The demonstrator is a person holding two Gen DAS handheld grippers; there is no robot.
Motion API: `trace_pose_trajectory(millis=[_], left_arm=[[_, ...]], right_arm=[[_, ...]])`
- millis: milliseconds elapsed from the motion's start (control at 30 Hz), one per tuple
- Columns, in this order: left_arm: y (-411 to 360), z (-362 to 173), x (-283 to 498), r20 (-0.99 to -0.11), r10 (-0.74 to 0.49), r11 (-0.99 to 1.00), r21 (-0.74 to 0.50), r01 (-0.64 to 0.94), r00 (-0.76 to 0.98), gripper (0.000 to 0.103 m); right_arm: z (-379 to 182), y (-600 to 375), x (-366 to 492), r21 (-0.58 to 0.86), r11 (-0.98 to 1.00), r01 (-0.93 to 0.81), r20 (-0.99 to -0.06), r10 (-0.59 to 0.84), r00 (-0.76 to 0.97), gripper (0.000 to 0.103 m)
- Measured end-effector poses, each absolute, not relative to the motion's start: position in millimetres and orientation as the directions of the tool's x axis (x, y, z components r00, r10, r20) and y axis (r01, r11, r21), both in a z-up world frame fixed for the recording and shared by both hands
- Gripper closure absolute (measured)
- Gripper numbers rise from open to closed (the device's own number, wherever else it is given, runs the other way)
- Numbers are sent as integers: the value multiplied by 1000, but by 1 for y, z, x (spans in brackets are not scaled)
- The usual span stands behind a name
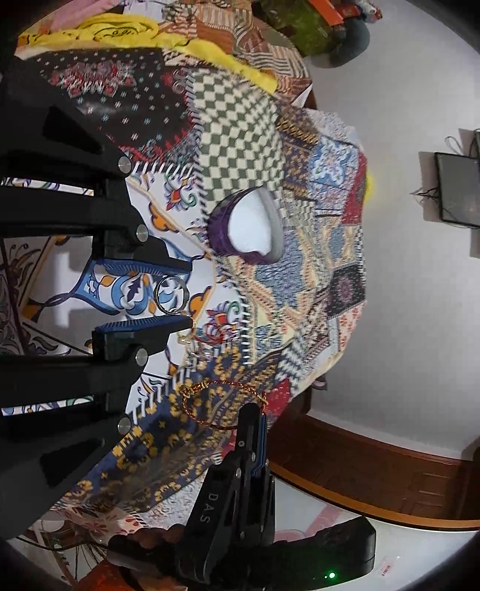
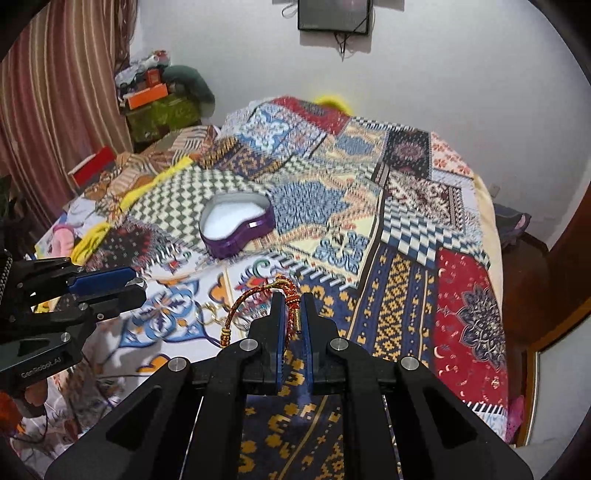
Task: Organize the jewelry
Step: 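Grasp the red-and-gold bracelet with the right tool while the left tool grasps a silver ring, then carry both pieces into the purple heart tin and open both tools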
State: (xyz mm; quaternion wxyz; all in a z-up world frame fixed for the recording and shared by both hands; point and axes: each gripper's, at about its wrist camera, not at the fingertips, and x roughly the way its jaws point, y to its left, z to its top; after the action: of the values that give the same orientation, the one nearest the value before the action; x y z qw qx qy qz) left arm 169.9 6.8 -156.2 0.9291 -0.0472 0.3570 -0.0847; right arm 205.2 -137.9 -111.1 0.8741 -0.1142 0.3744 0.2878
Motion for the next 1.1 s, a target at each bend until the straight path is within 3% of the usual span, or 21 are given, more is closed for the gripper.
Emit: trace_pose_trajectory(millis=[567,1100], left_arm=[[41,-122,191,-589,-60,998,-53,36,806,82],[70,-119,240,-564,0,1000,-13,-9,826,82]], right_arm=[[-80,-92,209,9,792,-611,-651,468,598,96],[-101,-56,266,60,792,-608,-700,467,539,96]])
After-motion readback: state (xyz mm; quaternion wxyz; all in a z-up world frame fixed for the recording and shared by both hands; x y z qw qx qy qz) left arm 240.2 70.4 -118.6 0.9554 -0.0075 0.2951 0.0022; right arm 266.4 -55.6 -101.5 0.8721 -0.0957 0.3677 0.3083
